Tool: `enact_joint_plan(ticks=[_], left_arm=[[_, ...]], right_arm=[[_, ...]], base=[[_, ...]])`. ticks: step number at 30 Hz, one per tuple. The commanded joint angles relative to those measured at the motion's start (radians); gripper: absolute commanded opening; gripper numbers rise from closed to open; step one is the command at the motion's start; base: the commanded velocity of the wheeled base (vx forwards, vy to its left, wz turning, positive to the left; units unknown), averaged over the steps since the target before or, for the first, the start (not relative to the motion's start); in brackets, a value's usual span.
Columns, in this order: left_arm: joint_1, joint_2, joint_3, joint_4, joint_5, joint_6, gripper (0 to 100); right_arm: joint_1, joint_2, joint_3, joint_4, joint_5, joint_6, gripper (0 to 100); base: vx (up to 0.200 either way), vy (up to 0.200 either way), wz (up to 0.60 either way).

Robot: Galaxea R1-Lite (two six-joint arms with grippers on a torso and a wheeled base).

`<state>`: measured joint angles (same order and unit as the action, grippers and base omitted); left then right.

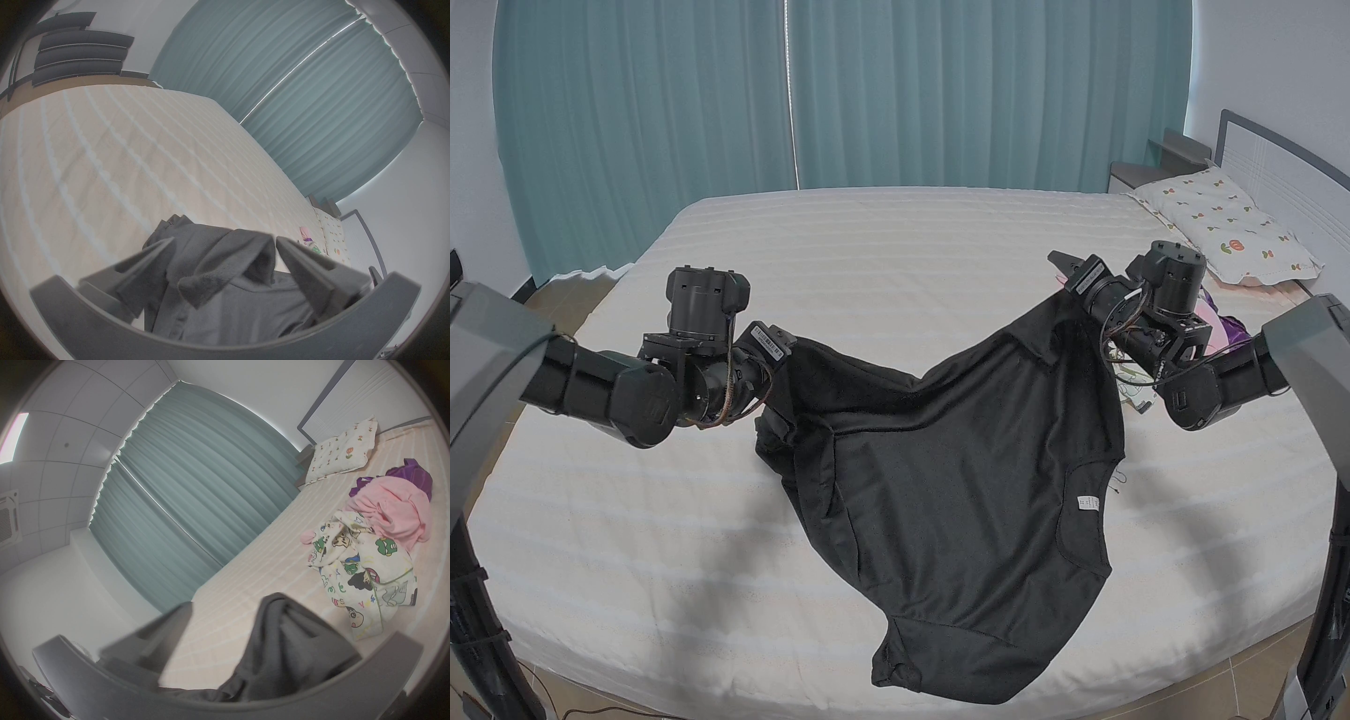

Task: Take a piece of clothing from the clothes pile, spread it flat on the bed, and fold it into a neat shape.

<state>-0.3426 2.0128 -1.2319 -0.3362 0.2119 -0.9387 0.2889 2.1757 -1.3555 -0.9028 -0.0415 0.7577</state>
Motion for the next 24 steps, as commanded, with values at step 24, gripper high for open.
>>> enact_joint_plan(ticks=[24], left_arm=[[0.135,0.115,0.037,0.013,-0.178,0.003,100]], right_arm=[[-0.165,0.055,-0.066,0.44,0.107,0.209,100]], base=[[0.0,0.0,0.0]])
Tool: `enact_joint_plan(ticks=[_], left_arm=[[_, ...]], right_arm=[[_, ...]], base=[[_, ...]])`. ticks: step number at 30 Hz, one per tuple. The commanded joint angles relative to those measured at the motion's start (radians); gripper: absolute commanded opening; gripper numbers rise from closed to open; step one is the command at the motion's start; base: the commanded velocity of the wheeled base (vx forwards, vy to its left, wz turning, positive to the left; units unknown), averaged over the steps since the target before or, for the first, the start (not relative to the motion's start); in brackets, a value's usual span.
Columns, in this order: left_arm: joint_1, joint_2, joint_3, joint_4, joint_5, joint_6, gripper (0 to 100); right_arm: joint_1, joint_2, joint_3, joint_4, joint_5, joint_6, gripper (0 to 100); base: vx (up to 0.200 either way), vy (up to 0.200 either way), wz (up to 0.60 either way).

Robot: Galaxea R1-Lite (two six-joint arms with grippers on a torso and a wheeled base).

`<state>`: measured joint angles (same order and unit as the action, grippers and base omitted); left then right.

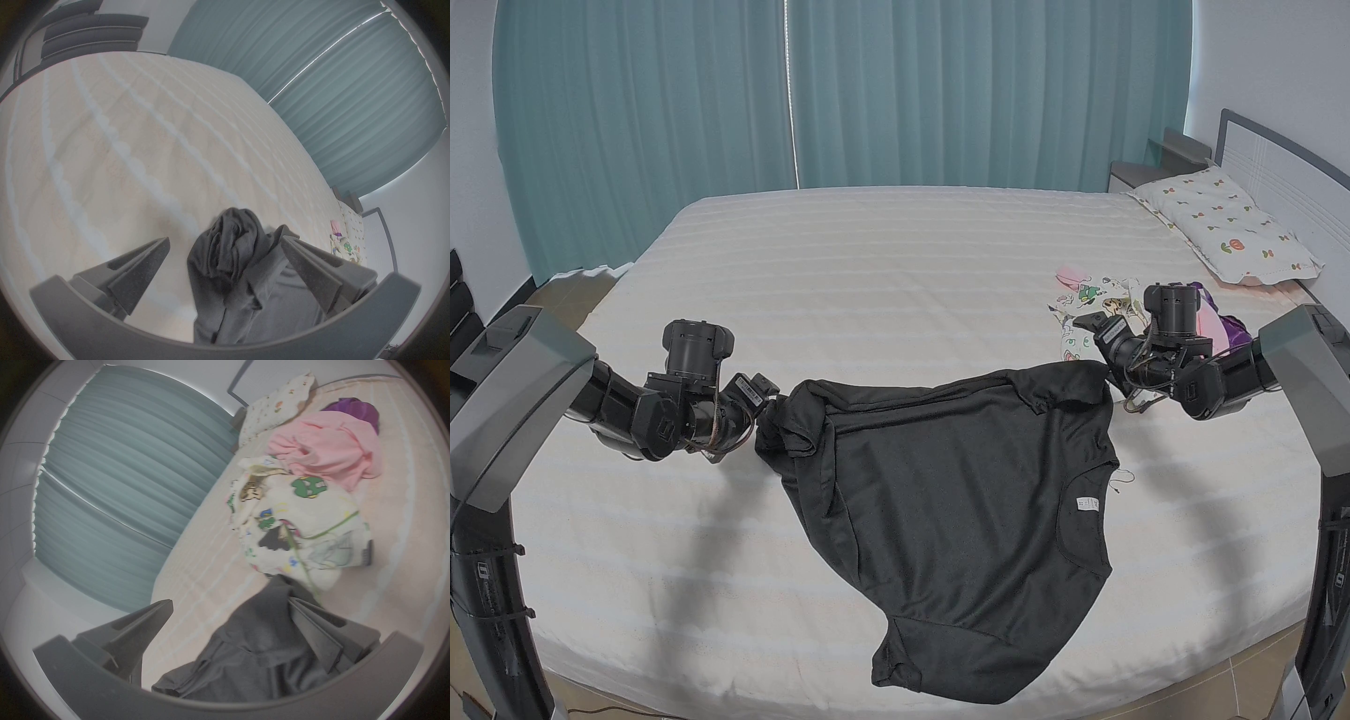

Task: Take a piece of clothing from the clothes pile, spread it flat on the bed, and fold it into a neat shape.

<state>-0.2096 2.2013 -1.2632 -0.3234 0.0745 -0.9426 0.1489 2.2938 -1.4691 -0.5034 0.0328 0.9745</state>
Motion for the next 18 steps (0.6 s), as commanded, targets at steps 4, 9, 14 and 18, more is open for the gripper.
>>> enact_joint_plan(ticks=[4,9,14,18], left_arm=[[0.002,-0.074,0.064,0.001,-0.045,0.027,100],[-0.013,-0.066,0.057,0.0,-0.045,0.028,100],[-0.024,-0.064,0.048,-0.005,-0.045,0.028,100],[-0.037,-0.051,0.019,0.001,-0.047,0.028,100]], right_arm=[[-0.049,-0.102,0.116,0.029,0.078,-0.059,100],[-0.071,-0.105,0.102,-0.033,0.064,-0.072,100],[-0.08,-0.109,0.142,-0.138,0.035,-0.037,100],[-0.063,-0.155,0.262,-0.136,0.033,-0.037,100]], base=[[0.0,0.0,0.0],[0.0,0.0,0.0],[0.0,0.0,0.0],[0.0,0.0,0.0]])
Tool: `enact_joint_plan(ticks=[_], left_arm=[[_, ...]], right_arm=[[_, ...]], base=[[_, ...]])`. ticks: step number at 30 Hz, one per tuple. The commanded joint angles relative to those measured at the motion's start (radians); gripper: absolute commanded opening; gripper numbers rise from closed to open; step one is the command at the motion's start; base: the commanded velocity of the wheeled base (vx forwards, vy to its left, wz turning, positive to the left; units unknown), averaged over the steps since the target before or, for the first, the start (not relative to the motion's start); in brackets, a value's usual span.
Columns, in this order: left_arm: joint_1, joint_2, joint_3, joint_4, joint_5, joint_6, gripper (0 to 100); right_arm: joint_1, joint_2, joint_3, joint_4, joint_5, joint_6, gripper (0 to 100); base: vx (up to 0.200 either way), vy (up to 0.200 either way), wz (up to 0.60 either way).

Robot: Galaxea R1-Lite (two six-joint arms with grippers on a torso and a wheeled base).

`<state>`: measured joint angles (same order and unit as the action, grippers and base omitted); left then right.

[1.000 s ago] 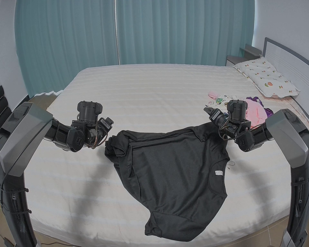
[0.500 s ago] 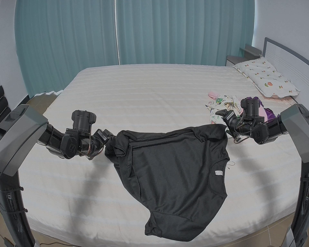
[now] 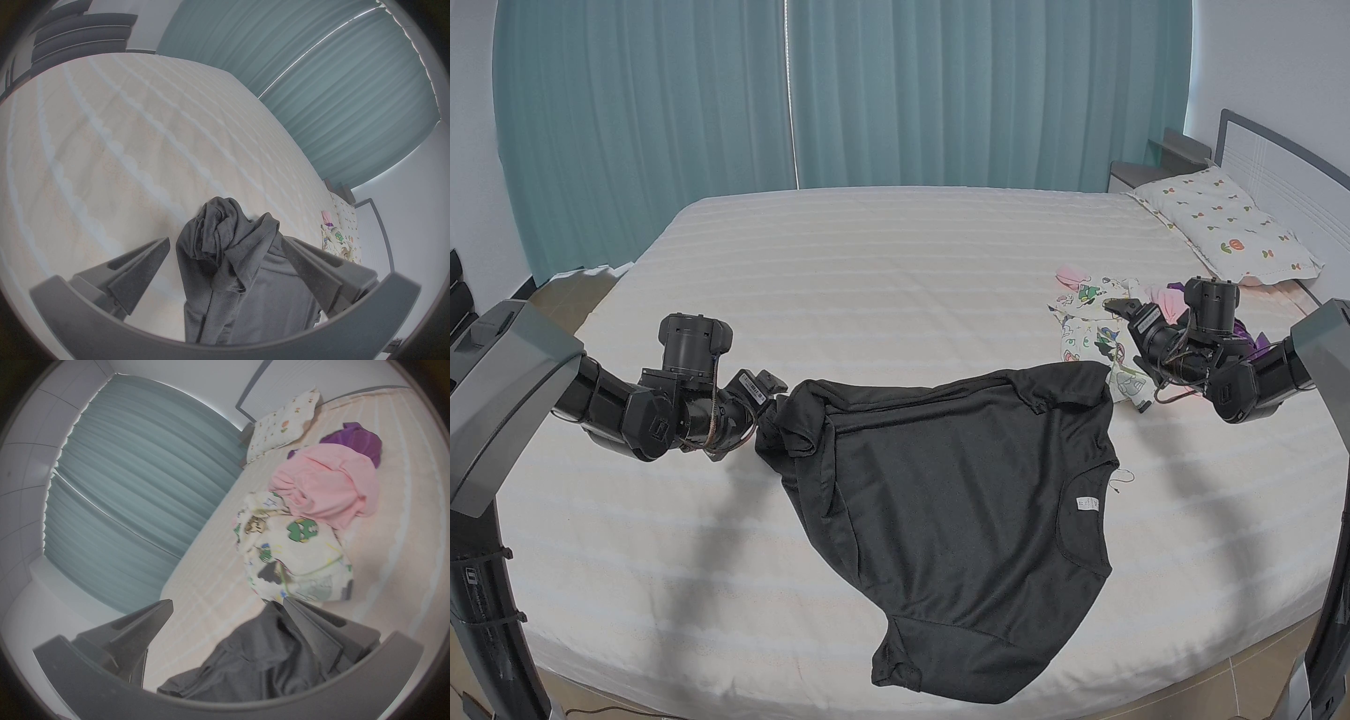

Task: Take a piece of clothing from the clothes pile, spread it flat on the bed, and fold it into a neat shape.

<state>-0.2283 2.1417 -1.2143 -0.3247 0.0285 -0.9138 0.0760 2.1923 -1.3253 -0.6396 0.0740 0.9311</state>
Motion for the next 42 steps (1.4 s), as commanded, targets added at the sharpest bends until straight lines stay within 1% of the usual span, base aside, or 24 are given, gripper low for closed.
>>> enact_joint_plan(ticks=[1,4,6,7,9,10,12,13,14,16,17,18,20,21,22,23,24,29,34,38,39,42], left_arm=[[-0.023,0.014,-0.037,0.003,-0.001,0.0,100],[-0.04,0.035,-0.062,0.003,0.002,0.012,100],[-0.046,0.053,-0.073,0.003,0.005,0.043,100],[-0.051,0.07,-0.08,0.003,0.013,0.072,100],[-0.06,0.095,-0.094,0.003,0.016,0.098,100],[-0.063,0.101,-0.099,0.003,0.018,0.098,100],[-0.074,0.126,-0.134,0.004,0.019,0.101,100],[-0.074,0.126,-0.134,0.004,0.019,0.101,100],[-0.08,0.142,-0.169,0.006,0.022,0.101,100],[-0.082,0.164,-0.211,0.013,0.039,0.102,100],[-0.082,0.164,-0.211,0.013,0.039,0.102,0],[-0.083,0.193,-0.251,0.047,0.065,0.125,0],[-0.088,0.225,-0.286,0.081,0.099,0.162,0],[-0.088,0.231,-0.291,0.084,0.106,0.165,0],[-0.088,0.245,-0.312,0.087,0.139,0.174,0],[-0.088,0.245,-0.312,0.087,0.139,0.174,0],[-0.083,0.251,-0.357,0.093,0.189,0.174,0],[-0.065,0.231,-0.387,0.093,0.215,0.174,0],[-0.009,0.179,-0.433,0.121,0.209,0.178,0],[0.024,0.153,-0.482,0.269,0.186,0.187,0],[0.04,0.139,-0.507,0.335,0.163,0.187,0],[0.072,0.126,-0.531,0.403,0.096,0.185,0]], right_arm=[[0.018,-0.066,0.152,-0.003,-0.008,0.008,100],[0.034,-0.111,0.275,-0.017,-0.014,0.012,100],[0.042,-0.138,0.344,-0.037,-0.014,0.014,100],[0.047,-0.157,0.397,-0.065,-0.013,0.015,100],[0.053,-0.171,0.468,-0.123,-0.013,0.015,100],[0.054,-0.172,0.483,-0.138,-0.013,0.015,100],[0.071,-0.175,0.555,-0.226,-0.013,0.012,100],[0.071,-0.175,0.555,-0.226,-0.013,0.012,100],[0.085,-0.172,0.6,-0.287,-0.014,0.011,100],[0.102,-0.174,0.629,-0.327,-0.014,0.009,100],[0.102,-0.174,0.629,-0.327,-0.014,0.009,100],[0.114,-0.175,0.644,-0.345,-0.014,0.009,100],[0.12,-0.175,0.644,-0.347,-0.014,0.009,100],[0.122,-0.175,0.644,-0.347,-0.014,0.009,100],[0.123,-0.175,0.643,-0.347,-0.014,0.009,100],[0.123,-0.175,0.643,-0.347,-0.014,0.009,100],[0.123,-0.174,0.643,-0.347,-0.013,0.009,100],[0.123,-0.169,0.641,-0.348,-0.013,0.009,100],[0.122,-0.163,0.638,-0.348,-0.013,0.009,100],[0.127,-0.148,0.638,-0.348,-0.013,0.008,100],[0.128,-0.141,0.638,-0.35,-0.013,0.006,100],[0.137,-0.121,0.644,-0.353,-0.013,0.006,100]], base=[[0.0,0.0,0.0],[0.0,0.0,0.0],[0.0,0.0,0.0],[0.0,0.0,0.0],[0.0,0.0,0.0],[0.0,0.0,0.0],[0.0,0.0,0.0],[0.0,0.0,0.0],[0.0,0.0,0.0],[0.0,0.0,0.0],[0.0,0.0,0.0],[0.0,0.0,0.0],[0.0,0.0,0.0],[0.0,0.0,0.0],[0.0,0.0,0.0],[0.0,0.0,0.0],[0.0,0.0,0.0],[0.0,0.0,0.0],[0.0,0.0,0.0],[0.0,0.0,0.0],[0.0,0.0,0.0],[0.0,0.0,0.0]])
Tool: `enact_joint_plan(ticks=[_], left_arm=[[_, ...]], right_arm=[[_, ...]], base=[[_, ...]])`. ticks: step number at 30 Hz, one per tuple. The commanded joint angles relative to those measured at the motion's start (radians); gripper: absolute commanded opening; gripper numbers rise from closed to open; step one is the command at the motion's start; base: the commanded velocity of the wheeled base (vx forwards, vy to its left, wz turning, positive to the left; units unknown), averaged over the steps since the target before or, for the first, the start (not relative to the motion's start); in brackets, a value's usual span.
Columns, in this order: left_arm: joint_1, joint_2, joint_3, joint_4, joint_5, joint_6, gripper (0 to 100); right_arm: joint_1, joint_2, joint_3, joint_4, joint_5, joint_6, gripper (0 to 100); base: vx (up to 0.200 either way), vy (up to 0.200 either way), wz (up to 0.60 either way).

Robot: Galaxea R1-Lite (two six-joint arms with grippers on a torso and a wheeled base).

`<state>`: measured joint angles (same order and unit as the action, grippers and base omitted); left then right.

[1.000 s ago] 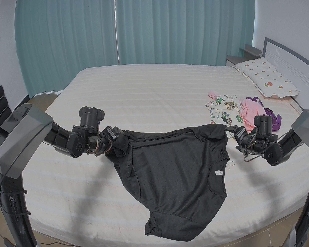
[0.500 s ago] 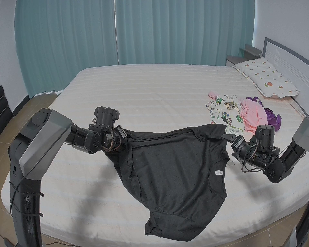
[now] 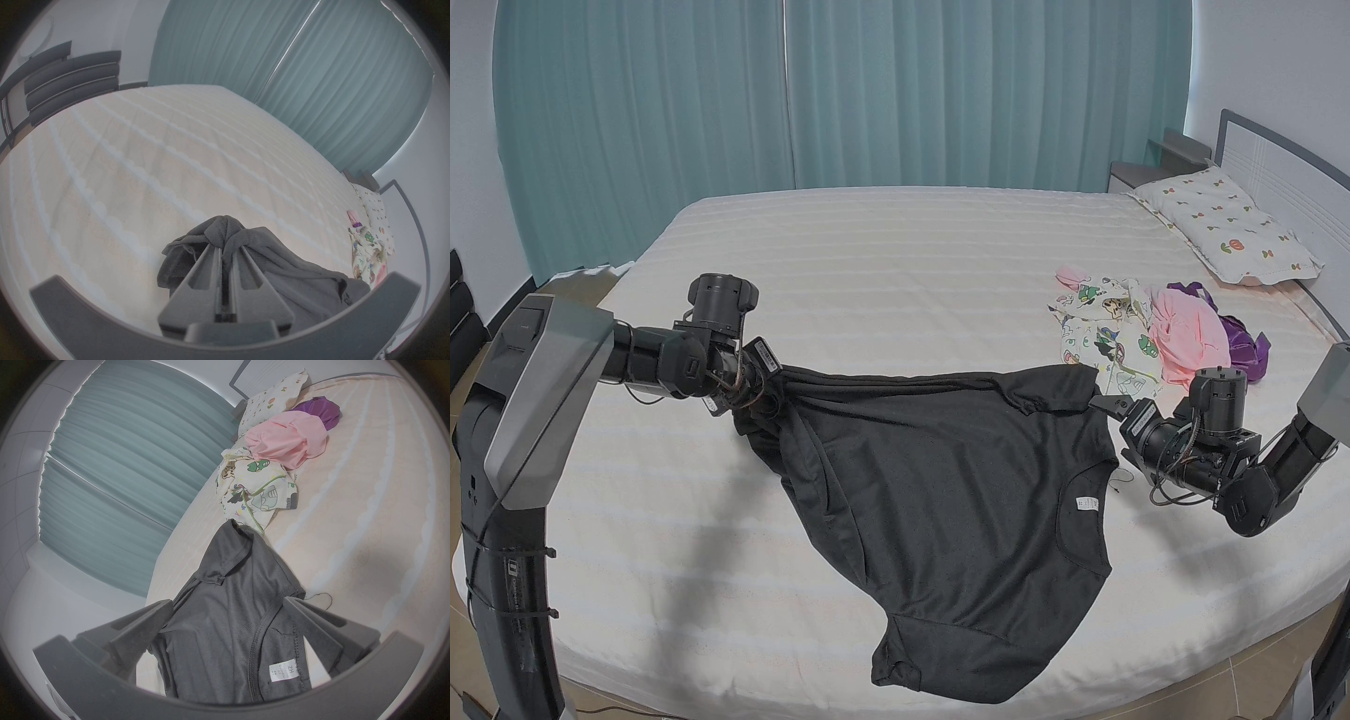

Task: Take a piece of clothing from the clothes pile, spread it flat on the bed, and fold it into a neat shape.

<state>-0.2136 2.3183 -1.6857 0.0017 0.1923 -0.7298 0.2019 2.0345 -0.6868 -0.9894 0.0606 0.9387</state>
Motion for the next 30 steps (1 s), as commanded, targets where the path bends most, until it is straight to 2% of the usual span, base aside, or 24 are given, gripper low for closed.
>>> enact_joint_plan(ticks=[1,2,14,15,16,22,30], left_arm=[[0.063,-0.051,-0.06,0.083,-0.077,0.004,0],[0.069,-0.05,-0.06,0.081,-0.079,0.006,100],[0.152,-0.005,-0.063,0.073,-0.086,0.018,100],[0.161,-0.01,-0.045,0.078,-0.091,0.016,100],[0.163,-0.014,-0.032,0.077,-0.093,0.016,100],[0.166,-0.073,0.075,0.069,-0.154,0.012,100],[0.165,-0.142,0.19,0.064,-0.192,0.009,100]], right_arm=[[0.016,0.044,0.007,-0.003,0.001,-0.001,100],[0.017,0.049,0.007,-0.003,0.001,-0.001,100],[0.071,0.096,0.076,0.009,0.007,-0.037,100],[0.073,0.098,0.104,0.009,0.007,-0.077,100],[0.073,0.101,0.105,0.009,0.007,-0.081,100],[0.073,0.125,0.099,0.011,0.005,-0.086,100],[0.06,0.053,0.148,0.047,0.01,-0.104,100]], base=[[0.0,0.0,0.0],[0.0,0.0,0.0],[0.0,0.0,0.0],[0.0,0.0,0.0],[0.0,0.0,0.0],[0.0,0.0,0.0],[0.0,0.0,0.0]])
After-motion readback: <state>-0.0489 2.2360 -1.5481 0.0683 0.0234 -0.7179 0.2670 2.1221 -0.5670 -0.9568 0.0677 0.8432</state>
